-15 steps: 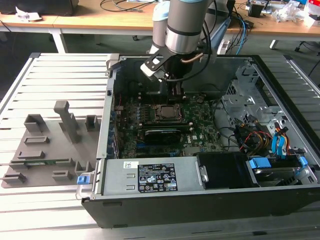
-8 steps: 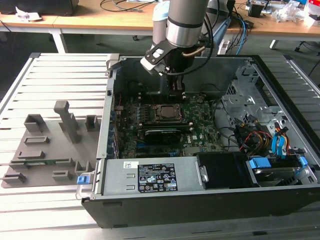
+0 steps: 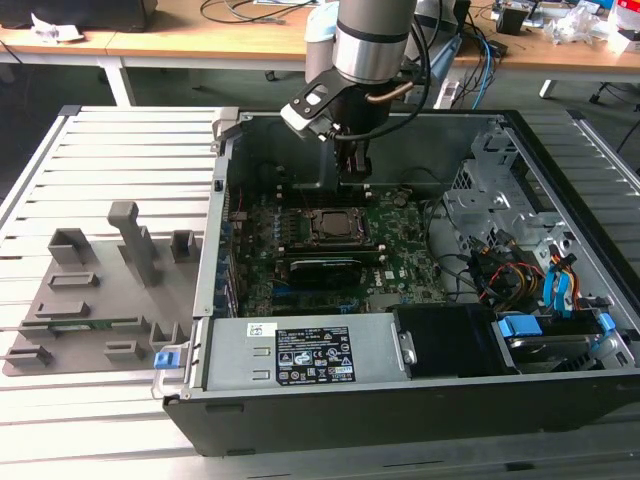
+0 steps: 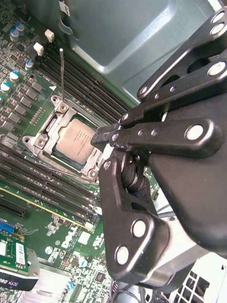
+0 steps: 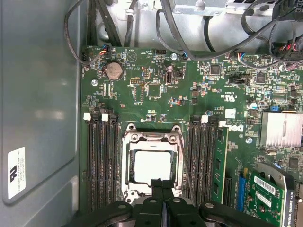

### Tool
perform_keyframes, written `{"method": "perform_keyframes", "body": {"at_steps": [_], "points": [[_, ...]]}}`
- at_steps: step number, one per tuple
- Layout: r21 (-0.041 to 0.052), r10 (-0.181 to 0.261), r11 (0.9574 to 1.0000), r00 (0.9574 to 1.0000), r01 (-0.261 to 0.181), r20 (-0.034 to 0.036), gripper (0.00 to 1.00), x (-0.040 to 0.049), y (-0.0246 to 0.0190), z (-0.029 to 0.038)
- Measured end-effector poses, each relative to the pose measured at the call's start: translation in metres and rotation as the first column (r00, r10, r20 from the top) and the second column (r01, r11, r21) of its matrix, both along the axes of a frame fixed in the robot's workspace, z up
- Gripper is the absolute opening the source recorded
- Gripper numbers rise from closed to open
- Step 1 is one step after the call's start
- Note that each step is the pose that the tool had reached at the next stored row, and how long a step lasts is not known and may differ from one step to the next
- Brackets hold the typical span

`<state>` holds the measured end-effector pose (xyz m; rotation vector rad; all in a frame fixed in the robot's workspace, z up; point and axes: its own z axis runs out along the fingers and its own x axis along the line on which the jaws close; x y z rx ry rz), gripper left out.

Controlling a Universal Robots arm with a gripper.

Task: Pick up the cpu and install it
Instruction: 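Close the cpu cover, then install the first cpu locking lever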

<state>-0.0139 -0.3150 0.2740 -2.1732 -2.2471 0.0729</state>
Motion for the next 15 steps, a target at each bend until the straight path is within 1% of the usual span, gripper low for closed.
{"method": "perform_keyframes", "body": {"at_steps": [9, 12, 13, 14, 15], "points": [[-0.0002, 0.001, 1.0000, 1.0000, -0.001, 0.0001, 0.11, 0.0000, 0.0000, 0.0000], [-0.0001, 0.039, 0.9992, 0.9992, -0.039, 0.0000, 0.11, 0.0000, 0.0000, 0.0000], [-0.0002, 0.065, 0.9979, 0.9979, -0.065, 0.0000, 0.11, 0.0000, 0.0000, 0.0000], [-0.0001, 0.103, 0.9947, 0.9947, -0.103, 0.0000, 0.11, 0.0000, 0.0000, 0.0000], [-0.0001, 0.118, 0.9931, 0.9931, -0.118, 0.0000, 0.11, 0.0000, 0.0000, 0.0000]]}}
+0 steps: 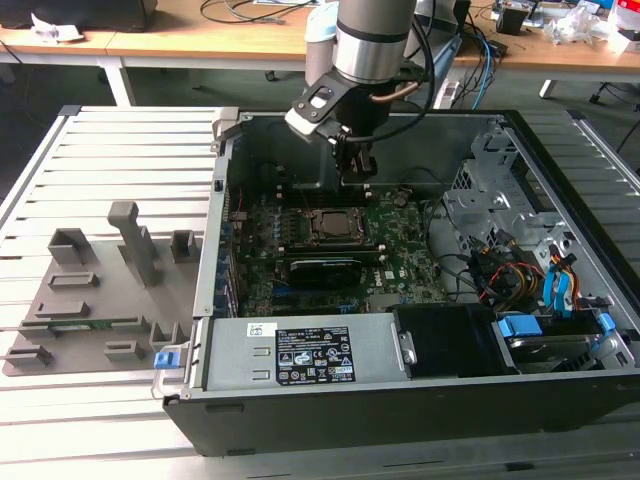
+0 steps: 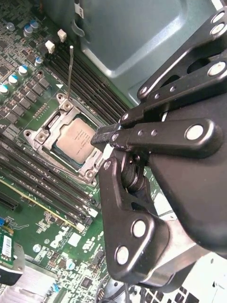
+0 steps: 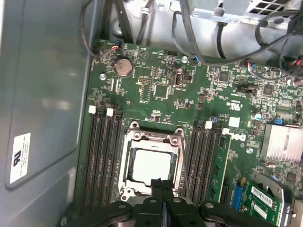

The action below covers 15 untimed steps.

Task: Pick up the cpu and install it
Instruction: 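Install the first cpu locking lever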

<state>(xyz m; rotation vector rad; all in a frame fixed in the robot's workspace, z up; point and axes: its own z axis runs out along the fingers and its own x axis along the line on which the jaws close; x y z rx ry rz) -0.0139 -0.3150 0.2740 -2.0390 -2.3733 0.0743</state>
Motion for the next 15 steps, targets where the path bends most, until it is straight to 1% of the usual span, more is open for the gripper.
{"method": "perform_keyframes", "body": {"at_steps": [2, 5, 9, 15], "points": [[0.0000, 0.027, 0.9996, 0.9996, -0.027, 0.0000, 0.11, 0.0000, 0.0000, 0.0000], [0.0000, 0.049, 0.9988, 0.9988, -0.049, 0.0000, 0.11, 0.0000, 0.0000, 0.0000], [0.0000, 0.084, 0.9965, 0.9965, -0.084, 0.0000, 0.11, 0.0000, 0.0000, 0.0000], [0.0000, 0.135, 0.9909, 0.9909, -0.135, 0.0000, 0.11, 0.0000, 0.0000, 0.0000]]}}
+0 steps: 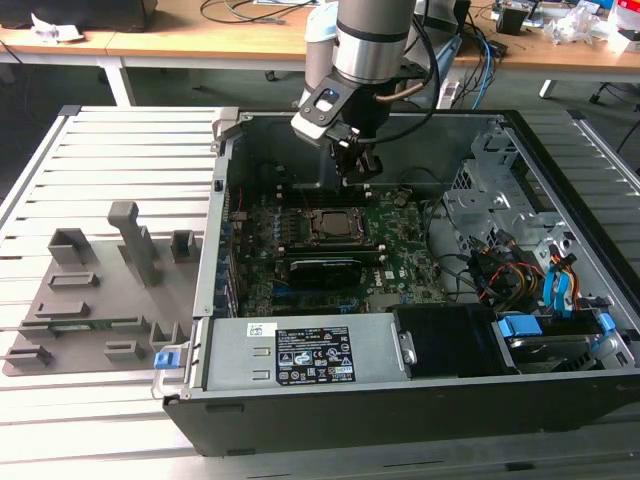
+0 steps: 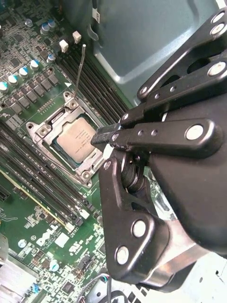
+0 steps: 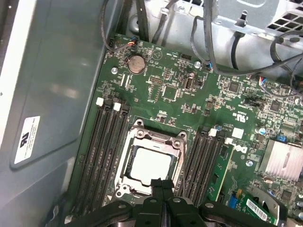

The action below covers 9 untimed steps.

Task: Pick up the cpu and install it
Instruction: 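Install the first cpu locking lever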

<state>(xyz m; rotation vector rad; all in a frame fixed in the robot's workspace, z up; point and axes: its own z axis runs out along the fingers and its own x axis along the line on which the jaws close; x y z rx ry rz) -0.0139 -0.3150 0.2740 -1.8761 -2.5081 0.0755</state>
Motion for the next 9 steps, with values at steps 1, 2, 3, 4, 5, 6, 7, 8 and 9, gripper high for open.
{"method": "perform_keyframes", "body": {"at_steps": [1, 2, 3, 4, 5, 6, 7, 8, 9], "points": [[0.0000, 0.012, 0.9999, 0.9999, -0.012, 0.0000, 0.11, 0.0000, 0.0000, 0.0000], [0.0000, 0.027, 0.9996, 0.9996, -0.027, 0.0000, 0.11, 0.0000, 0.0000, 0.0000], [0.0000, 0.033, 0.9995, 0.9995, -0.033, 0.0000, 0.11, 0.0000, 0.0000, 0.0000], [0.0000, 0.038, 0.9993, 0.9993, -0.038, 0.0000, 0.11, 0.0000, 0.0000, 0.0000], [0.0001, 0.046, 0.9990, 0.9990, -0.046, 0.0000, 0.11, 0.0000, 0.0000, 0.0000], [0.0000, 0.051, 0.9987, 0.9987, -0.051, 0.0000, 0.11, 0.0000, 0.0000, 0.0000], [0.0000, 0.069, 0.9976, 0.9976, -0.069, 0.0000, 0.11, 0.0000, 0.0000, 0.0000], [0.0000, 0.089, 0.9960, 0.9960, -0.089, 0.0000, 0.11, 0.0000, 0.0000, 0.0000], [0.0000, 0.100, 0.9950, 0.9950, -0.100, 0.0000, 0.11, 0.0000, 0.0000, 0.0000]]}}
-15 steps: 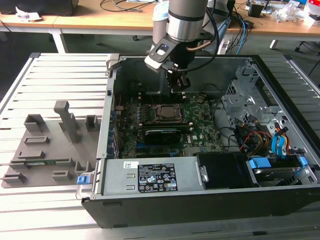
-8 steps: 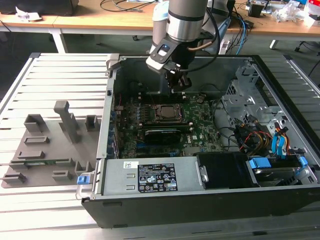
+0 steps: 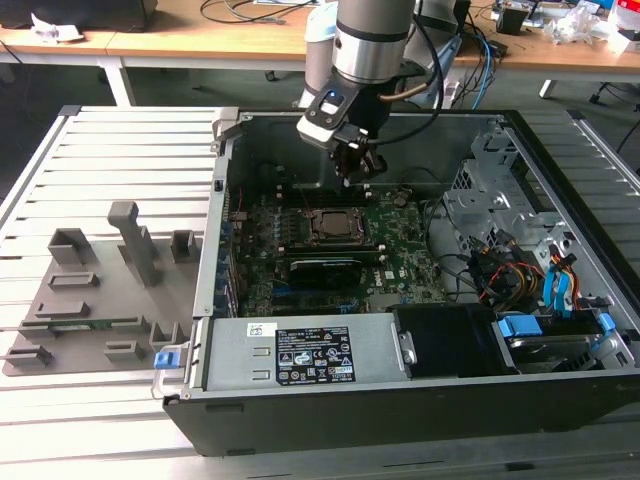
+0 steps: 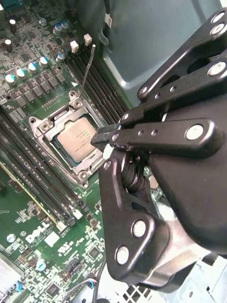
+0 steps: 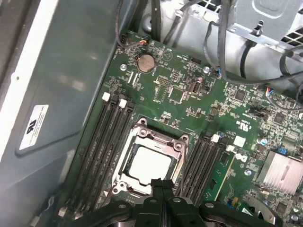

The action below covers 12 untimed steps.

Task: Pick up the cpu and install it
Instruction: 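Install the first cpu locking lever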

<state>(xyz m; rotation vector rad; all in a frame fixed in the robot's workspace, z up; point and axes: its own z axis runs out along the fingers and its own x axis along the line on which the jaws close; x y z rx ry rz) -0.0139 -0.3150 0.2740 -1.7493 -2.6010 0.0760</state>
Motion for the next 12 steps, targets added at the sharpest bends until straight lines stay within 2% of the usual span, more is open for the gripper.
{"method": "perform_keyframes", "body": {"at_steps": [4, 7, 12], "points": [[0.0000, 0.058, 0.9983, 0.9983, -0.058, 0.0000, 0.11, 0.0000, 0.0000, 0.0000], [-0.0001, 0.096, 0.9954, 0.9954, -0.096, 0.0000, 0.11, 0.0000, 0.0000, 0.0000], [-0.0001, 0.185, 0.9827, 0.9827, -0.185, 0.0000, 0.11, 0.0000, 0.0000, 0.0000]]}}
